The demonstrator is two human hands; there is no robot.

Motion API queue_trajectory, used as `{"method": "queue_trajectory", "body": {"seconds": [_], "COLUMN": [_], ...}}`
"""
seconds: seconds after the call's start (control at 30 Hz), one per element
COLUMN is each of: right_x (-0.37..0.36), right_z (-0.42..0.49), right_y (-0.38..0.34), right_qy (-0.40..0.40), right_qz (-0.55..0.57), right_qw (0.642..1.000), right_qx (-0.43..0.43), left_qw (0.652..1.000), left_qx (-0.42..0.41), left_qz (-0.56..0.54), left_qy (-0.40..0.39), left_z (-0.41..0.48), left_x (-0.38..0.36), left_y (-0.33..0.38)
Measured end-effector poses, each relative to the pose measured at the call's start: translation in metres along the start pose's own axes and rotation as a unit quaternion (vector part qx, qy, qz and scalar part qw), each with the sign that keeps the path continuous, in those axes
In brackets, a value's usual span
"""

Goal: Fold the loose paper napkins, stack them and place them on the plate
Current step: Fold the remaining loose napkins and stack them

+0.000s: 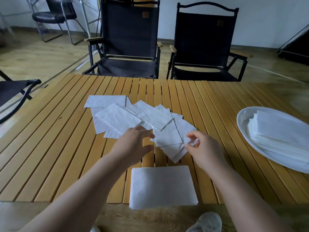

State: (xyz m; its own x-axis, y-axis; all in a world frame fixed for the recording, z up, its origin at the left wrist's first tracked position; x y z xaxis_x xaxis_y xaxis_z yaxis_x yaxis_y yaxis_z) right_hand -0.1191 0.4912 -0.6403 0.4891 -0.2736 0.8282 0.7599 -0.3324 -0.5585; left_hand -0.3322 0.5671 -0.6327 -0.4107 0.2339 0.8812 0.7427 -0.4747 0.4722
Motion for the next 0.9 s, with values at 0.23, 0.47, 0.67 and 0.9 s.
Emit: {"method": "queue_trajectory", "body": {"seconds": [0.23, 0.47, 0.67, 0.9], "right_x": [-0.024, -0.031, -0.026, -0.019], "right_z": [0.008, 0.013, 0.009, -0.002], "right_y": [0.004, 0.003, -0.006, -0.026], "right_qy": [0.026, 0.040, 0.052, 0.047], "right_qz": [0.015, 0.009, -0.025, -0.058], "right_qw": [0.999, 0.999, 0.998, 0.991], "right_qx": [0.023, 0.018, 0.038, 0.109], "left_qw": [0.998, 0.999, 0.997, 0.996], "left_qx": [-0.030, -0.032, -0.055, -0.067], "left_qz": [0.050, 0.026, 0.013, -0.022], "left_qy": [0.007, 0.005, 0.046, 0.062], "left_z": [0.021, 0.032, 0.025, 0.018], "left_x": [-0.025, -0.030, -0.024, -0.015], "left_y": [0.016, 0.015, 0.015, 0.018]}}
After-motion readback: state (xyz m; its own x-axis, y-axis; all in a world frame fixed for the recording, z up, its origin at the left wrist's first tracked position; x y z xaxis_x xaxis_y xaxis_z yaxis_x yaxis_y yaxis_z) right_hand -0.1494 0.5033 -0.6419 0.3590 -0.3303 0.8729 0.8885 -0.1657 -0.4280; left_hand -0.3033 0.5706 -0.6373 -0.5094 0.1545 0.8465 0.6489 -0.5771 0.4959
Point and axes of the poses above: each hand's wrist, its own z-axis towards the middle knuckle, its own x-axis out of the back of the hand, y = z × x, the point moved 3 cm from there along z, towards the middle knuckle, and after that the axes turned 2 degrees about -x, right-handed, at the moved point
